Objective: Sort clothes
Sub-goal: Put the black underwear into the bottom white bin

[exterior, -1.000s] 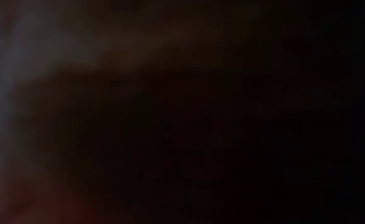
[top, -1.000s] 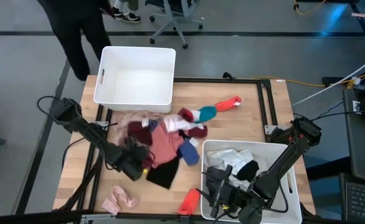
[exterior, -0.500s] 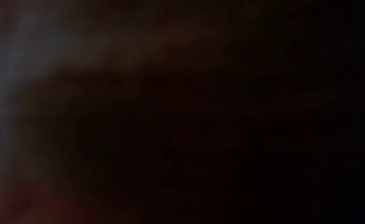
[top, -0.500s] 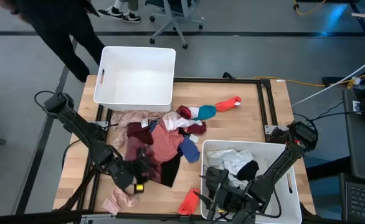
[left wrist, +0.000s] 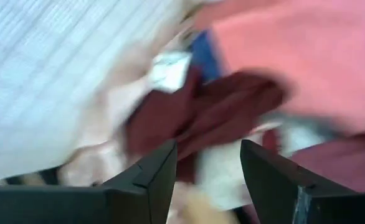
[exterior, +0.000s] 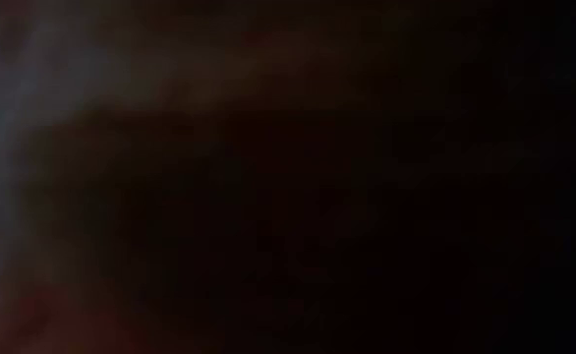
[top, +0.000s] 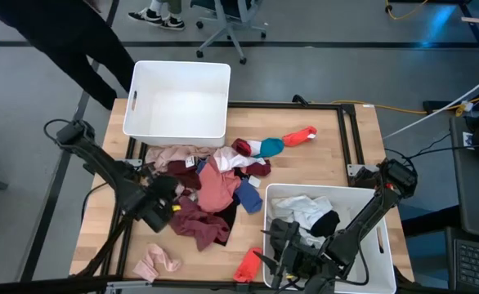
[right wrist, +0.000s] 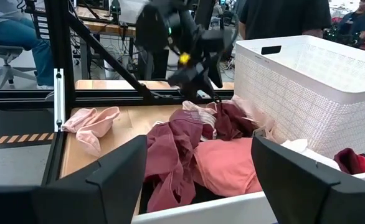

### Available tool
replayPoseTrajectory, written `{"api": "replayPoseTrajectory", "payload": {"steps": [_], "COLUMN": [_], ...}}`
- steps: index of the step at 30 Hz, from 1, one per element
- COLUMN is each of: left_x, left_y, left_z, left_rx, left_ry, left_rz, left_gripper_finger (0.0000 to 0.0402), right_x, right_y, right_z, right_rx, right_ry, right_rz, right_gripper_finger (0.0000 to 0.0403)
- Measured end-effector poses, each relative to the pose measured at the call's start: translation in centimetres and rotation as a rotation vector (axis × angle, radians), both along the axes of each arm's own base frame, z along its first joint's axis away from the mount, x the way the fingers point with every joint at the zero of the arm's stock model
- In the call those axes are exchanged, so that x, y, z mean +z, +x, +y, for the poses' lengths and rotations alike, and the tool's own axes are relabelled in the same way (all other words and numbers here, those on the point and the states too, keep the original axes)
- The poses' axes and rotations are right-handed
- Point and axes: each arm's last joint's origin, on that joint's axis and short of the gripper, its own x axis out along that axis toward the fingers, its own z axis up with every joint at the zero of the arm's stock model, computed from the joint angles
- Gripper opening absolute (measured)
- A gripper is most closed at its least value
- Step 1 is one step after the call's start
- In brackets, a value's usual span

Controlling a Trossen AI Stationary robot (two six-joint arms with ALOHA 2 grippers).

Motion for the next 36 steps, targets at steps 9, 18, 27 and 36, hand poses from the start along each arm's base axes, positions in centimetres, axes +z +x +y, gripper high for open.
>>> {"api": "replayPoseTrajectory", "payload": {"steps": [9, 18, 27, 36], "left_x": [0.6, -3.2, -5.6, -4.7], "left_y": [4.0, 4.2, 5.5, 6.0], "left_z": [-5.8, -5.5, -5.5, -4.8], "left_rx": [-0.584, -0.610, -0.613, -0.579], "left_ry": [-0.193, -0.164, -0.114, -0.127], "left_rz": [-0.232, 0.079, 0.164, 0.146], "left_gripper_finger": [0.0169, 0.0169, 0.0151, 0.0010], "right_x": [-0.5, -0.7, -0.7, -0.8], "right_y": [-0.2, -0.2, -0.2, -0.2], "right_z": [-0.2, -0.3, -0.2, -0.3], "right_rx": [-0.024, -0.025, -0.025, -0.026], "right_ry": [-0.022, -0.003, -0.002, 0.002], "right_rz": [0.003, -0.001, -0.001, -0.003], "right_gripper_finger": [0.0289, 0.0289, 0.0289, 0.0289]}}
